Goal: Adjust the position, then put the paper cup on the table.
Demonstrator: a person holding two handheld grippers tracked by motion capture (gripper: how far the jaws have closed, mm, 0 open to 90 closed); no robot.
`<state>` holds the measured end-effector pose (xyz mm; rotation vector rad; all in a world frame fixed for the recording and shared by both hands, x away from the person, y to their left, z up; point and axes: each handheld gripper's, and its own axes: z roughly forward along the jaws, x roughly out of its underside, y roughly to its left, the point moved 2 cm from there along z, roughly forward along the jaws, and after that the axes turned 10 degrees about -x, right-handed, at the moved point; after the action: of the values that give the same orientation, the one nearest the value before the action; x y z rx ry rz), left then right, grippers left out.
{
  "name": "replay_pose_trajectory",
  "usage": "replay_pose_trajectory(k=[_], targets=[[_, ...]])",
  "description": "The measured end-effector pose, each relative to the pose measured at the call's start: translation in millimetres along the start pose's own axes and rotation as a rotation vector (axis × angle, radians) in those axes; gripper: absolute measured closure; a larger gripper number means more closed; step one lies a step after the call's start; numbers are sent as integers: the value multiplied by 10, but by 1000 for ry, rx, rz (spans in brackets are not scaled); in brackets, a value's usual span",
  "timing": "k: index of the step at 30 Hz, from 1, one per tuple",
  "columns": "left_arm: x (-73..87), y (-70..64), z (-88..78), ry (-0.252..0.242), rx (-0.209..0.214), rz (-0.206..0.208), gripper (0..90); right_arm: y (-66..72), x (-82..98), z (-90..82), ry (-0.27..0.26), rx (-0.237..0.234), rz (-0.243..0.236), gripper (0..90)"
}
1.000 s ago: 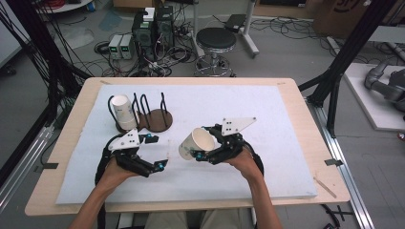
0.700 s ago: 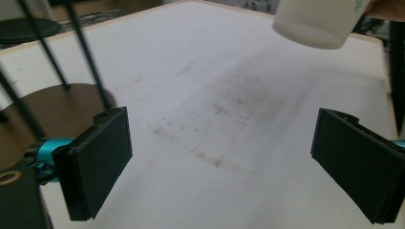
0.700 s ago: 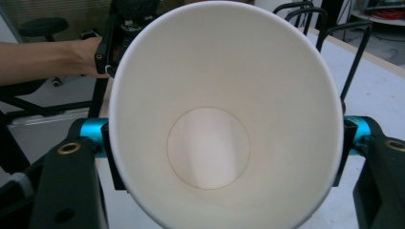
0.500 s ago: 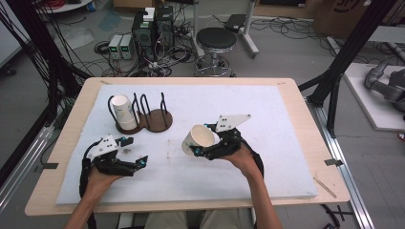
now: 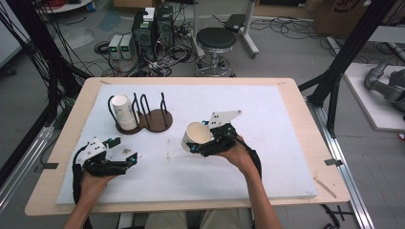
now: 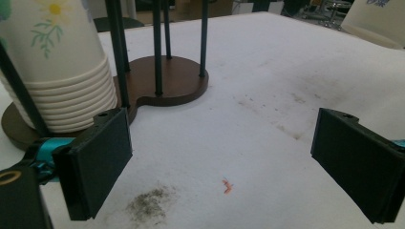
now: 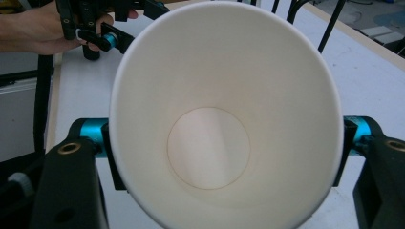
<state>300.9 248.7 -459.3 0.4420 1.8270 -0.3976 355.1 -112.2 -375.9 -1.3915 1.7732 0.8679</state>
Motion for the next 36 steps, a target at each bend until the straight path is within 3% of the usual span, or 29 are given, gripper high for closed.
replay_pose_trajectory(k=[25, 36], targets=[[36, 35, 5, -15, -4, -25, 67, -36, 15, -23, 11, 9, 14, 275], [38, 18, 6, -12, -1, 0, 67, -93, 33, 44, 39, 34, 37, 275]])
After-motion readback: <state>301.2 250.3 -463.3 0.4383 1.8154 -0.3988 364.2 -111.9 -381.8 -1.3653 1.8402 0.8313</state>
